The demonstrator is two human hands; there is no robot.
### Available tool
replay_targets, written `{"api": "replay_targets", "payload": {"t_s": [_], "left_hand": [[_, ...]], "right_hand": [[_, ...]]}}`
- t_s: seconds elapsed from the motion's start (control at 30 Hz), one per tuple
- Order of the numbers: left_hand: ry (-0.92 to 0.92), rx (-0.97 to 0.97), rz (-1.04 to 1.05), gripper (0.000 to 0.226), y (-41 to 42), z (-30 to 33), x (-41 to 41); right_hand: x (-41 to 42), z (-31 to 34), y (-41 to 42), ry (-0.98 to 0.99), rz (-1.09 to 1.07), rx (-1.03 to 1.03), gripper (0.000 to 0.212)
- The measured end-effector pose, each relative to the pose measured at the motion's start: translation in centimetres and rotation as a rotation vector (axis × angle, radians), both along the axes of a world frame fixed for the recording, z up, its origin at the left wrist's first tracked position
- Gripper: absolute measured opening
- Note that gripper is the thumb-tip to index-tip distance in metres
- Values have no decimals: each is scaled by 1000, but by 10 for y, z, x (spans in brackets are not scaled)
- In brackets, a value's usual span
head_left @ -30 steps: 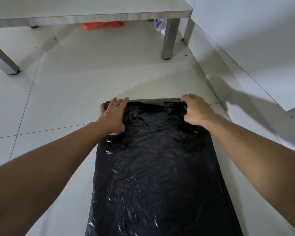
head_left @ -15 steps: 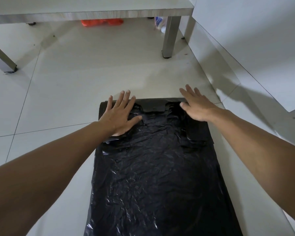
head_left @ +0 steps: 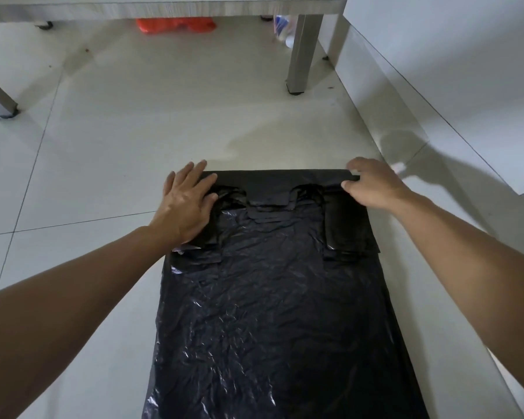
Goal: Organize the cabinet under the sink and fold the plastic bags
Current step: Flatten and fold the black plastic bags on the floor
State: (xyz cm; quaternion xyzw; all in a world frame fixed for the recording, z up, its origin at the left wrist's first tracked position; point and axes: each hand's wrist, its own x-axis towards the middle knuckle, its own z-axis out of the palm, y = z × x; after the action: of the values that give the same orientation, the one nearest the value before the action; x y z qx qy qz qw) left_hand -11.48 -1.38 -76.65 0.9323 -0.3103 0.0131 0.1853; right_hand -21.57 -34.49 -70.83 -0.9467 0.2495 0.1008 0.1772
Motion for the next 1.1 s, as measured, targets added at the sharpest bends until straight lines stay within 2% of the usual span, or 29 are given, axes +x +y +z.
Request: {"api": "replay_targets", "payload": {"t_s": [0.07,0.13,0.27,0.53,0.63,0.7,0.77,0.83,0.93,1.1], "left_hand": [[-33,-15,6,45,1,1,-1],[-40,43,-82,51,-3,3,-8],[138,248,-182,58,-19,1,-23],[239,334,-173,56,-27,5,-24],[289,288,-181,54,-27,8,-21],[292,159,-168,49,-25,10,-19],[220,-14,-93,42,-21,11,-19],[128,-107,42,37,-17,13,-20],[88,-83,166,33,-11,17,-19],[63,-56,115,36,-15,24,-20]], "right_hand": [[-2,5,2,101,-183,89,44],[-5,5,9,140,-336,268,52],[-6,-2,17,50,-449,301,63],[-10,-4,15,-130,-529,311,34],[-10,-1,12,-138,-515,292,31],[-11,0,12,-128,-520,326,29],[-11,-3,12,-113,-525,326,27],[-12,-5,11,-111,-516,301,24],[-13,-5,12,-126,-514,300,23],[-9,-1,11,-141,-542,369,29]]}}
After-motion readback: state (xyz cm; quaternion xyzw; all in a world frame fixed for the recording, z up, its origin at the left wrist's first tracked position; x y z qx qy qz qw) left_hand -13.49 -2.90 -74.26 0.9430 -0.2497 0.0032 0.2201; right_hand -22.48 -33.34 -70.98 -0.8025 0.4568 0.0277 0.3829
